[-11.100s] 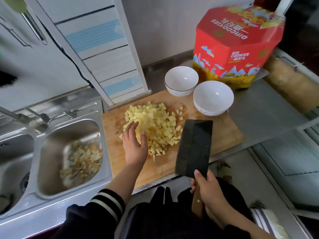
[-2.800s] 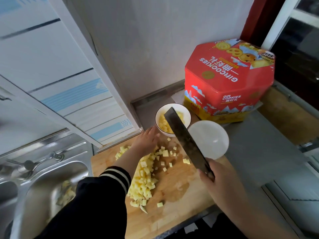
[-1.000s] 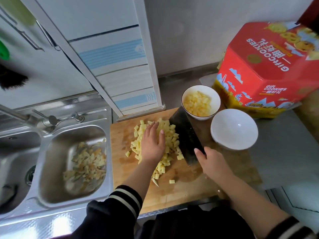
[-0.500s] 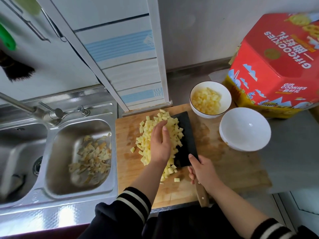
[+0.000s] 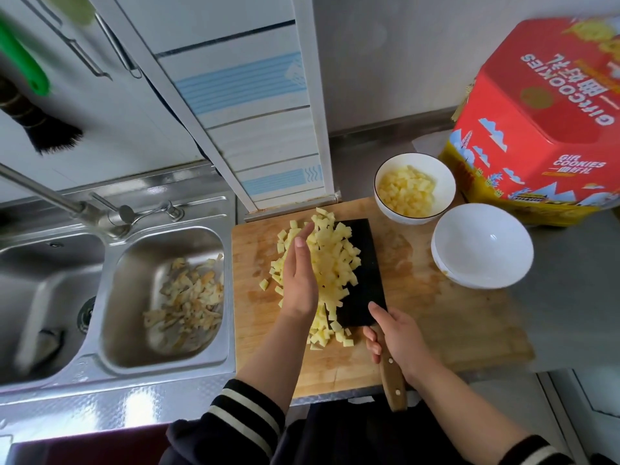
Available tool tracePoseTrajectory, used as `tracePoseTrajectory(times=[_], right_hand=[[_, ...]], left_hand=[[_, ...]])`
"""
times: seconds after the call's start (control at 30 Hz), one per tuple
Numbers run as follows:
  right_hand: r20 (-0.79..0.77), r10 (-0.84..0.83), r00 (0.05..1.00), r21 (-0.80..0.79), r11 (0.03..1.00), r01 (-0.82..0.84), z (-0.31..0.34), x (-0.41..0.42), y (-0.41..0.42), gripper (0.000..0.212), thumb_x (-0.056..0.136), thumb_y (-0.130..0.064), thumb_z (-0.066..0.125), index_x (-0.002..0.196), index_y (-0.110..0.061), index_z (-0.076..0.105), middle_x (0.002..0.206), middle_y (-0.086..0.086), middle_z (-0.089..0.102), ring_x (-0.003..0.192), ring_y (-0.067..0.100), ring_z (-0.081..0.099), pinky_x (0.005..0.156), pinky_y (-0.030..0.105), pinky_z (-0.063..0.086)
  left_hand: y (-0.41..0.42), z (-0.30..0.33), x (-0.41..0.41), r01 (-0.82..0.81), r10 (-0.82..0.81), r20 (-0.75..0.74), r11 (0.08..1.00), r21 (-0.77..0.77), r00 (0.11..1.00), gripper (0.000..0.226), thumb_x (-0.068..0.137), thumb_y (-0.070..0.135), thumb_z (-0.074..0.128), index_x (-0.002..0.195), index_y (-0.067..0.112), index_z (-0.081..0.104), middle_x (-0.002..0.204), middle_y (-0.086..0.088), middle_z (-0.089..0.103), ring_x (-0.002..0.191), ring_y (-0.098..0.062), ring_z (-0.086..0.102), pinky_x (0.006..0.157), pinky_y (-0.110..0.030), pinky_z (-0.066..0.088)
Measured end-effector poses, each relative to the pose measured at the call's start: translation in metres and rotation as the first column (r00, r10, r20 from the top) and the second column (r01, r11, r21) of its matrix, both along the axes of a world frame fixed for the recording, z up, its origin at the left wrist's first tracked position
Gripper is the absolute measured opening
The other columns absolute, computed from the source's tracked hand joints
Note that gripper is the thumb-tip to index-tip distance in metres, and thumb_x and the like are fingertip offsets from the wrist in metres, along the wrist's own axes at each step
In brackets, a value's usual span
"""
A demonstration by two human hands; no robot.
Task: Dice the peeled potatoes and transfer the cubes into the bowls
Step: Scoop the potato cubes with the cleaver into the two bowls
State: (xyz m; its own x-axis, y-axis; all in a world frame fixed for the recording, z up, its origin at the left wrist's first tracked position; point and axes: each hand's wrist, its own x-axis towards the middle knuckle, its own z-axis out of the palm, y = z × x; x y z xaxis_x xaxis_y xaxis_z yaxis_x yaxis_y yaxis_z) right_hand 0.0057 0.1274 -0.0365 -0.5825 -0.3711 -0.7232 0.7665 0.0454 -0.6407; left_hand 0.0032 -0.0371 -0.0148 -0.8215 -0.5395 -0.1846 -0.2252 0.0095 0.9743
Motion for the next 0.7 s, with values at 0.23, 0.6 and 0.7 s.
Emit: tracePoseTrajectory(times=[0.23,0.6,0.7], right_hand=[[-0.009,-0.013,1.000,0.002,1.000,0.013,0.011,0.006,-0.004,0.022,0.099,-0.029,0.053,0.102,-0.007,0.052,0.059,0.006,0.050,0.043,0.016,0.041,0.041,0.028,0.043],[-0.054,0.010,0.998,0.008,1.000,-0.010,0.033,0.001,-0.002,0.020,0.100,-0.027,0.052,0.101,-0.007,0.057,0.057,0.007,0.050,0.041,0.016,0.041,0.040,0.028,0.040],[-0.073,0.043,0.996,0.014,0.999,-0.042,0.042,-0.003,0.003,0.020,0.100,-0.027,0.051,0.096,-0.008,0.055,0.056,0.006,0.050,0.041,0.016,0.041,0.041,0.027,0.040]], left_hand=[[-0.011,0.011,0.011,0.030,-0.031,-0.018,0.996,-0.080,0.999,0.053,0.098,0.056,0.024,0.138,0.034,0.050,0.141,0.022,0.048,0.134,0.007,0.036,0.103,-0.014,0.026],[-0.011,0.014,0.018,-0.026,-0.002,-0.134,0.978,-0.205,0.991,0.052,0.100,0.048,0.023,0.138,0.024,0.049,0.141,0.012,0.050,0.137,-0.005,0.038,0.113,-0.031,0.030],[-0.013,0.017,0.018,-0.035,0.007,-0.145,0.980,-0.197,0.989,0.052,0.100,0.050,0.023,0.139,0.026,0.048,0.141,0.014,0.050,0.137,-0.004,0.039,0.113,-0.031,0.031]])
